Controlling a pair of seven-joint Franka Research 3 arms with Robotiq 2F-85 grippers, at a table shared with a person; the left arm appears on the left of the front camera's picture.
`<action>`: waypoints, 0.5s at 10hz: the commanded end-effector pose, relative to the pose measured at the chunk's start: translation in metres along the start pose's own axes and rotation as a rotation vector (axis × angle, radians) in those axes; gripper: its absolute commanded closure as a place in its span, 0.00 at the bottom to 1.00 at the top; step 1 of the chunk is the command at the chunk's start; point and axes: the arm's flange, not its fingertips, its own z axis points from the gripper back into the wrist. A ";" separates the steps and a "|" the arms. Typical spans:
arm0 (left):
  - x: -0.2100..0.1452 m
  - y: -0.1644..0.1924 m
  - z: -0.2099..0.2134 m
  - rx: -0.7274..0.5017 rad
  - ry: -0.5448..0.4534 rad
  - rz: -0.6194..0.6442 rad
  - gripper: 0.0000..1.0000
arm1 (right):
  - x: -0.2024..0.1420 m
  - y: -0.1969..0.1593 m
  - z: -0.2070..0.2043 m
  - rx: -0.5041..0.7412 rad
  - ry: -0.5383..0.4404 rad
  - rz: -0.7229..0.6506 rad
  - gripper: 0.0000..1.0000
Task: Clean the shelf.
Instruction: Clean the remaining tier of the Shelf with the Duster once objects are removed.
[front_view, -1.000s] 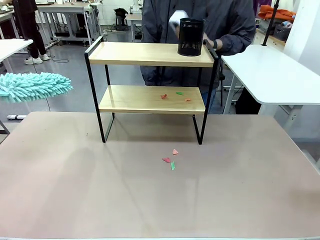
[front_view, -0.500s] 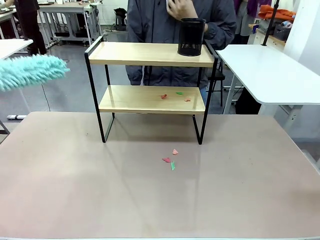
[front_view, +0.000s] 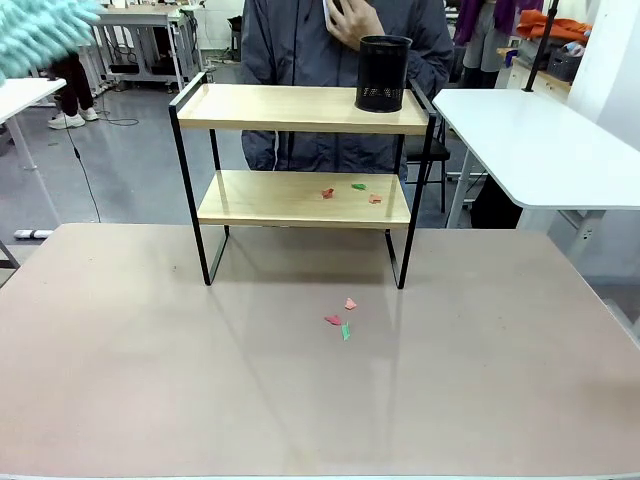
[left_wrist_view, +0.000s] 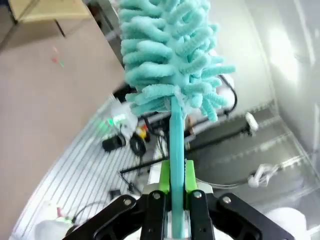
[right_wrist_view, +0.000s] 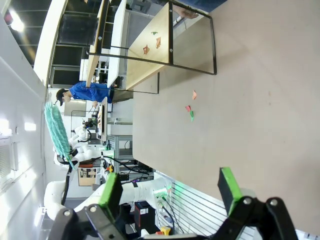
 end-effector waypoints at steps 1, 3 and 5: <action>-0.003 0.002 -0.007 -0.020 0.203 -0.001 0.88 | 0.001 0.000 -0.001 0.022 -0.009 0.026 0.00; 0.006 0.006 -0.058 0.022 0.384 0.026 0.88 | 0.001 0.000 -0.001 0.022 -0.009 0.026 0.00; 0.011 0.017 -0.104 0.130 0.391 0.077 0.88 | 0.001 0.000 -0.001 0.022 -0.009 0.026 0.00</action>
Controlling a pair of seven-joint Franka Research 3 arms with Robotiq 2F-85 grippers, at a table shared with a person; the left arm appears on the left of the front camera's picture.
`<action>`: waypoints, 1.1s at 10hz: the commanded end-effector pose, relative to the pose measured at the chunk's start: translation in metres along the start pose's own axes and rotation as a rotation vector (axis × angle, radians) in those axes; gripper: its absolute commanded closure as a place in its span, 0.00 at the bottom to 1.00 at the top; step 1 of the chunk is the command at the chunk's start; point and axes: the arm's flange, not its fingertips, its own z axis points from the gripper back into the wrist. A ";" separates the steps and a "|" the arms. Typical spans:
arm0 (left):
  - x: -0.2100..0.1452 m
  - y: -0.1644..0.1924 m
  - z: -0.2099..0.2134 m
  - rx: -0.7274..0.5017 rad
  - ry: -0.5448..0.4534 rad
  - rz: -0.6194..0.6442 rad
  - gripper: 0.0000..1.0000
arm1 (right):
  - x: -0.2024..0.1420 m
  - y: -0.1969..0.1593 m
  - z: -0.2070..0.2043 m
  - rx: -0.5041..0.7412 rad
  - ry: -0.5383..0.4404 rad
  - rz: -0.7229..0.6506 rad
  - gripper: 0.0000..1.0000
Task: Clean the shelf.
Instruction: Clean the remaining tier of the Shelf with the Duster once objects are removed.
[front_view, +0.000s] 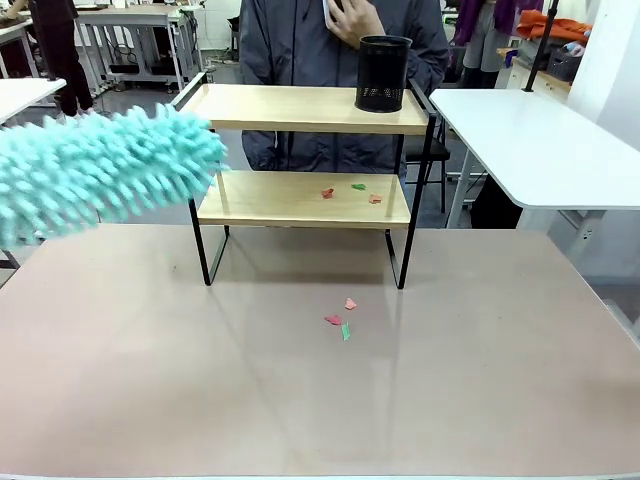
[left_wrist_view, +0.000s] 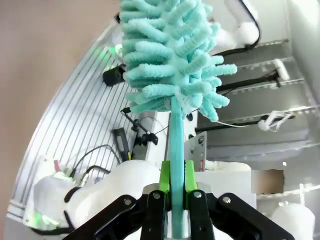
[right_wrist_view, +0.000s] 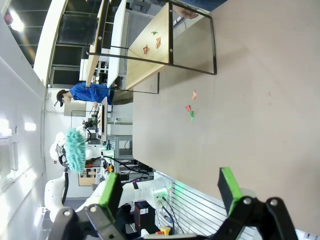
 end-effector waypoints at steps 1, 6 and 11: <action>0.010 0.003 -0.039 0.081 -0.051 0.104 0.88 | 0.001 0.000 -0.001 0.022 -0.010 0.026 0.00; 0.065 0.022 -0.121 0.266 -0.254 0.118 0.88 | 0.001 0.000 -0.001 0.022 -0.010 0.026 0.00; 0.053 0.027 -0.100 0.249 -0.186 0.139 0.88 | 0.001 0.000 -0.001 0.022 -0.010 0.026 0.00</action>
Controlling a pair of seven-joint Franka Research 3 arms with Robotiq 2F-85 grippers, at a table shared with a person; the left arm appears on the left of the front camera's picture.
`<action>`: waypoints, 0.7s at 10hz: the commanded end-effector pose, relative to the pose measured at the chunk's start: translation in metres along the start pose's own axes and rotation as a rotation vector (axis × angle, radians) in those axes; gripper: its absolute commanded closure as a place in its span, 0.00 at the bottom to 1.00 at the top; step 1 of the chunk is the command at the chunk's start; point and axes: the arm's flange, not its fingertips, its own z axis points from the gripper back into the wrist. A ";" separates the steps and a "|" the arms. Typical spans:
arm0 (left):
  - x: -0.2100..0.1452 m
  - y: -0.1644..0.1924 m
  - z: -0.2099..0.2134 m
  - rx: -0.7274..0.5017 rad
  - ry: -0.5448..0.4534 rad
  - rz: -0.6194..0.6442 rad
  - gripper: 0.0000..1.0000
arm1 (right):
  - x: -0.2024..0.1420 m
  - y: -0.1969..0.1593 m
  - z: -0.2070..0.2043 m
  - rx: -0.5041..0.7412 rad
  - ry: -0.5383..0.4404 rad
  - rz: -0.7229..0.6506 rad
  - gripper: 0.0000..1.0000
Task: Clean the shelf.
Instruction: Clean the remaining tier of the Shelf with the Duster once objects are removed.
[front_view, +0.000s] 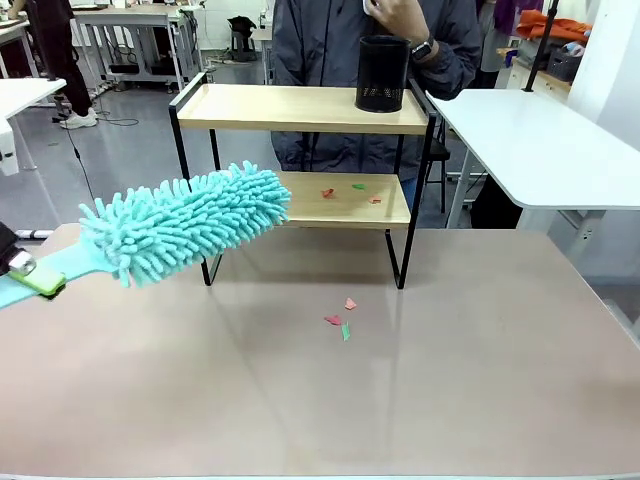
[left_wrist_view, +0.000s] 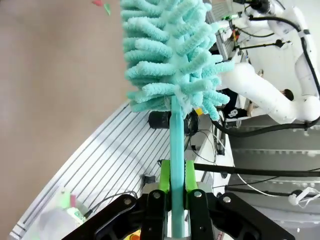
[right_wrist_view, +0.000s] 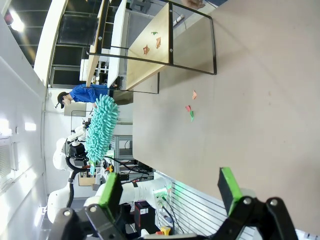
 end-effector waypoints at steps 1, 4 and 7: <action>0.004 -0.003 -0.002 0.000 -0.014 -0.006 0.88 | 0.001 0.000 -0.002 0.022 -0.010 0.026 0.00; 0.028 -0.016 -0.052 0.074 -0.072 0.020 0.88 | 0.001 0.000 -0.002 0.022 -0.010 0.026 0.00; 0.062 -0.032 -0.100 0.145 -0.191 0.050 0.88 | 0.001 0.000 -0.002 0.022 -0.010 0.026 0.00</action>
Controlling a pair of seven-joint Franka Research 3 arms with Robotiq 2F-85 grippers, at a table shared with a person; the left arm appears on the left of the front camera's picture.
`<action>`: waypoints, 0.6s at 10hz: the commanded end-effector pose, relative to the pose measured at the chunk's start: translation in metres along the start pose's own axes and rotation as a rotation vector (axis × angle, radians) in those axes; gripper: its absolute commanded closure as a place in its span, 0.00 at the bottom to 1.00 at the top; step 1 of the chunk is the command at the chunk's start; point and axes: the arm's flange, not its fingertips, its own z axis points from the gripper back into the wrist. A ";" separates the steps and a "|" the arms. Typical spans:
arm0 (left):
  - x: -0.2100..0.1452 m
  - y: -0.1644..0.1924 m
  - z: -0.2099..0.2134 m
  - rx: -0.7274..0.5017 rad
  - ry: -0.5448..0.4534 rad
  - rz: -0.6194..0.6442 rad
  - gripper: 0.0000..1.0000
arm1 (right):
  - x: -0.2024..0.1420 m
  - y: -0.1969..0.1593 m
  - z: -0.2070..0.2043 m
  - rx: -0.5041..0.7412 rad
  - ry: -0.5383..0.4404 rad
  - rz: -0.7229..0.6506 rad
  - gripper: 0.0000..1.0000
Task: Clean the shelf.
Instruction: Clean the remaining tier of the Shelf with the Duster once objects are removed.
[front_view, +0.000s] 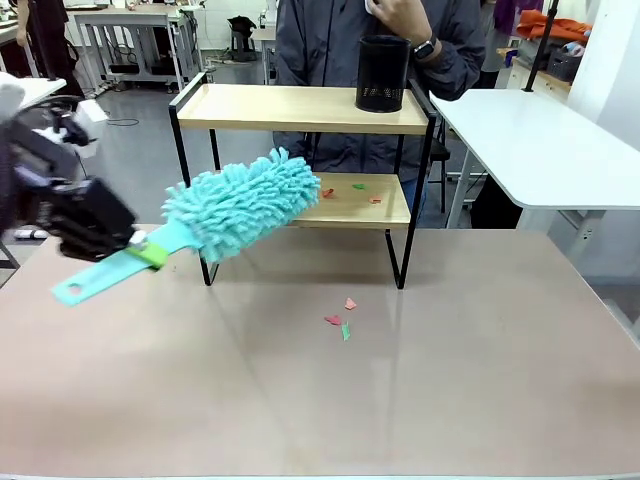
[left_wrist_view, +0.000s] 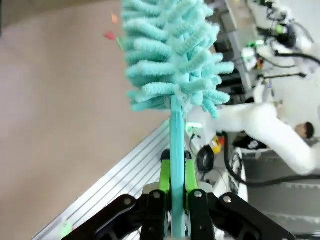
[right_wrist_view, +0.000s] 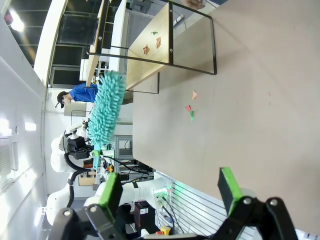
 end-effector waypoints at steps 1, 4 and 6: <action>0.005 -0.006 -0.038 0.047 -0.117 0.051 0.88 | 0.001 0.000 -0.002 0.021 -0.010 0.025 0.00; 0.021 -0.009 -0.069 0.149 -0.177 0.071 0.88 | 0.001 0.000 -0.002 0.021 -0.010 0.025 0.00; 0.044 -0.014 -0.083 0.181 -0.240 0.081 0.88 | 0.001 0.000 -0.002 0.021 -0.010 0.025 0.00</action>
